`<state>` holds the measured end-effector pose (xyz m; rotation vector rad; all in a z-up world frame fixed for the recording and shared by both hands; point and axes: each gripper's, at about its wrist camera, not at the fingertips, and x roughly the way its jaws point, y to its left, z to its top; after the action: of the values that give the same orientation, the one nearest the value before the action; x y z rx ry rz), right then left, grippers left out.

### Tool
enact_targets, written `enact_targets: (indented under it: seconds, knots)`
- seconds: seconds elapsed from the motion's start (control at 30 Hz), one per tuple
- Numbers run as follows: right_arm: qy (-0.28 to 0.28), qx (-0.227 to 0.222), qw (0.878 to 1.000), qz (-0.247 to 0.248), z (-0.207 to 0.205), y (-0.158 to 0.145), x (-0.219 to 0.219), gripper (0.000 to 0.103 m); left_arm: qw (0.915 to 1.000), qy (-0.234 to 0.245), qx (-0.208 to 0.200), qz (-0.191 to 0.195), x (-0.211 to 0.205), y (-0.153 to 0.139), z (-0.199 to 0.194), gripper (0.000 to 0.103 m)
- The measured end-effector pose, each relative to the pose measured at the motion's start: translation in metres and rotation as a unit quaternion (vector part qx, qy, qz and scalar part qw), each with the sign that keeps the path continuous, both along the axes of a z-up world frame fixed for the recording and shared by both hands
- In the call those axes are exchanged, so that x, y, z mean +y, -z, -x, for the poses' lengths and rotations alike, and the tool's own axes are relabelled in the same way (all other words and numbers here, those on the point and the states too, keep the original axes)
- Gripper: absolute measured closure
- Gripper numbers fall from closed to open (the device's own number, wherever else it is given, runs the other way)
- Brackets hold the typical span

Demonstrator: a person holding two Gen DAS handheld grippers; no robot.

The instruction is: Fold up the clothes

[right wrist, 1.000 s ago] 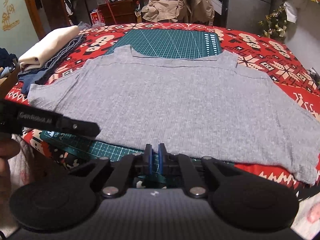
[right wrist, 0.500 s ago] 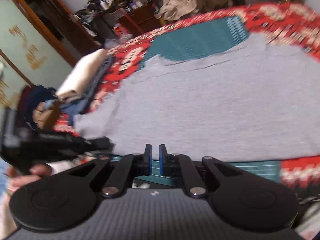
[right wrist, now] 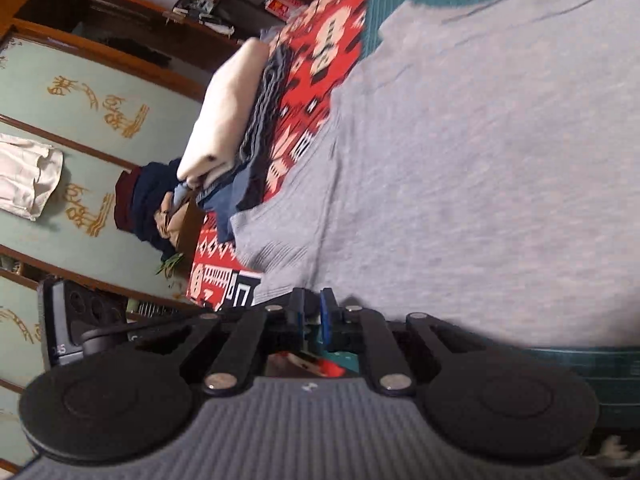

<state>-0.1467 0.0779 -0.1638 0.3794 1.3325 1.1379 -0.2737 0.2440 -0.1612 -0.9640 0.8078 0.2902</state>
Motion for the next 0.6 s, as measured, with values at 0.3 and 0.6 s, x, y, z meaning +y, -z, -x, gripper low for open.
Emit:
enact_targets:
  seconds: [0.3, 0.6]
  knots:
    - [0.035, 0.039, 0.999, 0.012, -0.012, 0.018, -0.013, 0.100, 1.0000, 0.001, -0.002, 0.000, 0.000, 0.000, 0.002, 0.101]
    - [0.082, 0.059, 0.995, 0.018, -0.025, 0.021, -0.047, 0.101, 1.0000, 0.002, -0.002, -0.003, 0.000, -0.001, 0.002, 0.101]
